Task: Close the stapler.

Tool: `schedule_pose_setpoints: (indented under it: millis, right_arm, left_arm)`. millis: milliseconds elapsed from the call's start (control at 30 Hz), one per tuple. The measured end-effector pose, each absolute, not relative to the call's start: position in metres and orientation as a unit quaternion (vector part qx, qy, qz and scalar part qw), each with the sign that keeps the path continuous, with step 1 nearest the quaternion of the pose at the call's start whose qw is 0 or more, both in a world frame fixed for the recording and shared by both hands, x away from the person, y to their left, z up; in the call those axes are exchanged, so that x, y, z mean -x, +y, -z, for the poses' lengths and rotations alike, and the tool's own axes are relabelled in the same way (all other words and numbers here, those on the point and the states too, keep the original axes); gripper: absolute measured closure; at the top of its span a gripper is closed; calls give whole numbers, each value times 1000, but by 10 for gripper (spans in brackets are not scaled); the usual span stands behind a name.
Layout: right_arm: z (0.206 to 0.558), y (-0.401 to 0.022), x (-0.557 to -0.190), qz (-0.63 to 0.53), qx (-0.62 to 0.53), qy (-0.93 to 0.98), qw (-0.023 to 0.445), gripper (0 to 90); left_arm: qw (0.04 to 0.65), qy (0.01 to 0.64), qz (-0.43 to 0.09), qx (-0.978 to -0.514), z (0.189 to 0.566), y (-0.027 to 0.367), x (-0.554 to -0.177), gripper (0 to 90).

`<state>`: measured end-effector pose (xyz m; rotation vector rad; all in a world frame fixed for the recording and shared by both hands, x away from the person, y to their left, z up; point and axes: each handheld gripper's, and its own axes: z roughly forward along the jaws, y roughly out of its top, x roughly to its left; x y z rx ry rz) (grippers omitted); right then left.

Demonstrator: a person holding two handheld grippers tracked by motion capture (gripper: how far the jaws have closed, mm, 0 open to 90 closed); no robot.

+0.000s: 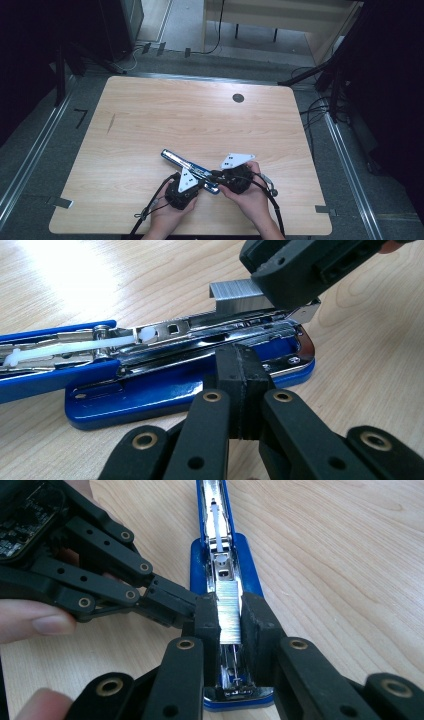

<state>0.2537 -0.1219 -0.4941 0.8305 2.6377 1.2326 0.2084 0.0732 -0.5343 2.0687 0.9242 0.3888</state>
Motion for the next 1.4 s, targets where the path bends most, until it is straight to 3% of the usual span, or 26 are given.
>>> schedule_pose_setpoints:
  millis: [1400]
  right_arm:
    - [500,-119,-257,-386,-264,882,58,801]
  left_arm:
    - [408,367,-154,-822,534,73,-209,900]
